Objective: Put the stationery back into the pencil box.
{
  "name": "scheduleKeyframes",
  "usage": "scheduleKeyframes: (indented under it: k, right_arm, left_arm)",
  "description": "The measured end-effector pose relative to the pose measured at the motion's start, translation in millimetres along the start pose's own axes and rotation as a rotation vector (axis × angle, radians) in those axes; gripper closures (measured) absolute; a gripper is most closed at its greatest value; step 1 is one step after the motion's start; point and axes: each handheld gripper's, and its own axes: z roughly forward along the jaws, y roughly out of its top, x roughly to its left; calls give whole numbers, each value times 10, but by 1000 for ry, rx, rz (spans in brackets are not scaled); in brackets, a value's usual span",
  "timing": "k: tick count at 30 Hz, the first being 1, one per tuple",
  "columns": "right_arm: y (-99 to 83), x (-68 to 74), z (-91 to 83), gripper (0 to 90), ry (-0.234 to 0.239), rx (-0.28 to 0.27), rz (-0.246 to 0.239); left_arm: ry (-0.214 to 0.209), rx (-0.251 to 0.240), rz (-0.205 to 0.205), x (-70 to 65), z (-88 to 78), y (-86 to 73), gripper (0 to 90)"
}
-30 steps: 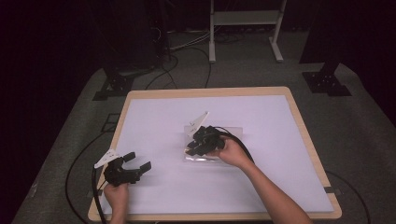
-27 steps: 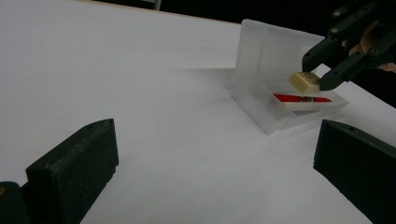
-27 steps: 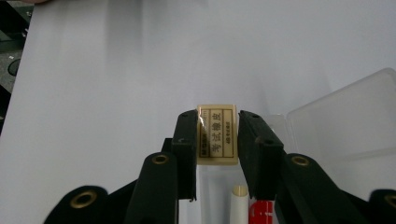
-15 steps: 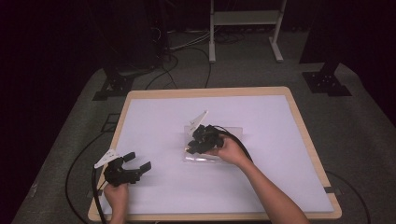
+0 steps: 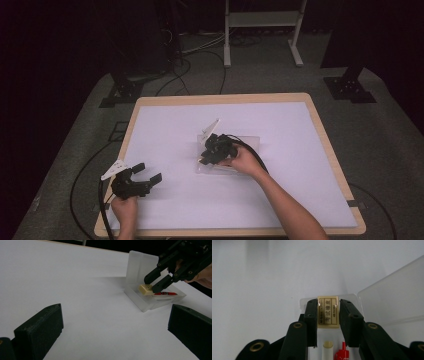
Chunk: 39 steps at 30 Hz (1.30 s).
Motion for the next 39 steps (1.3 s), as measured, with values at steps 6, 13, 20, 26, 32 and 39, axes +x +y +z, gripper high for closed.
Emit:
scheduleKeyframes:
  k: [6,13,20,26,32,39]
  right_arm:
    - [-7,-22,41,682,4,4,9]
    - [-17,-42,82,682,9,10,14]
    - [-31,-66,122,682,12,16,19]
    - [-42,-80,167,682,20,20,22]
    - [-53,-88,191,682,22,30,26]
    - [-64,-104,209,681,27,31,27]
  left_arm:
    - [0,3,2,2,-2,0,0]
    - [-1,1,0,-1,-2,0,0]
    - [-1,0,0,-1,-1,1,0]
    - [-1,0,0,-2,-2,0,0]
    - [-1,-1,-2,-2,-2,1,0]
    - [0,0,-2,-1,-2,0,0]
